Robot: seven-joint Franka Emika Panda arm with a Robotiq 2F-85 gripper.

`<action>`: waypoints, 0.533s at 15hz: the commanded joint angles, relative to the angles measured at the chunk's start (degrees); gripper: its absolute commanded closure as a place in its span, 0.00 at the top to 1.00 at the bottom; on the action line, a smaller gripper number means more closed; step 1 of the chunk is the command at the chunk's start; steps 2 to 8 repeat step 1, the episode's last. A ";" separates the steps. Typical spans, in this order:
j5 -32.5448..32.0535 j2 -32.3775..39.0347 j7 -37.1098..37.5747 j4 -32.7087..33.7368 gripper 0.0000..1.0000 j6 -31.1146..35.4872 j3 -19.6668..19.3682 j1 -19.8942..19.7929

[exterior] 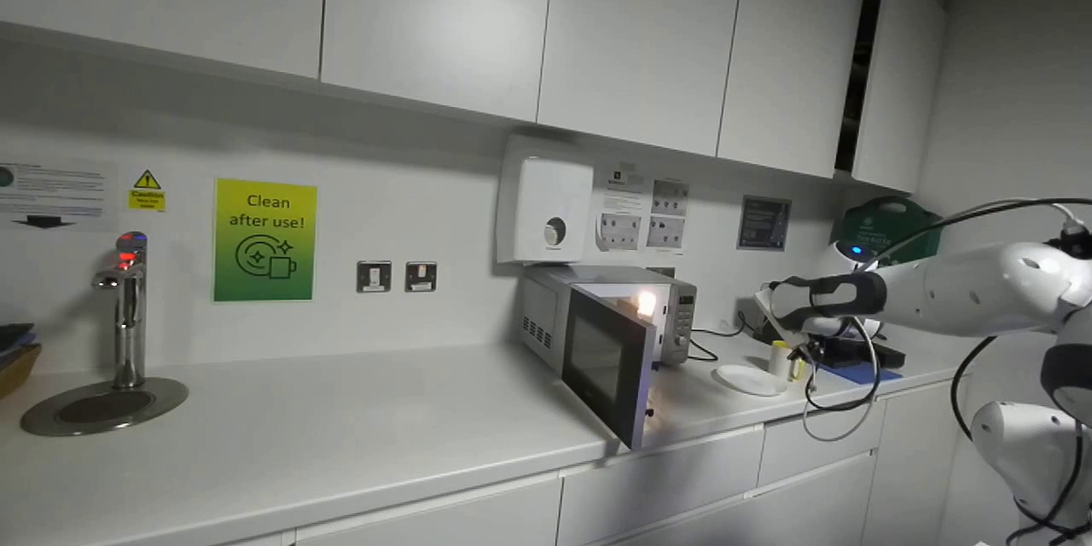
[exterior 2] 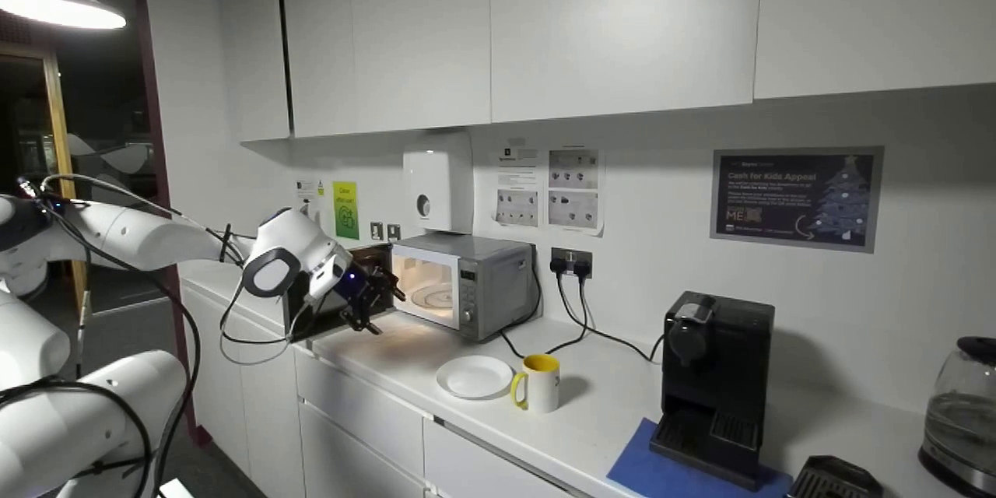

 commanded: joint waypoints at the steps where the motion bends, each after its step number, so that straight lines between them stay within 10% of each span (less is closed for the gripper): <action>1: 2.12 1.49 -1.58 0.33 1.00 -1.10 0.71 -1.10; 8: 2.12 1.49 -1.58 0.33 1.00 -1.10 0.71 -1.10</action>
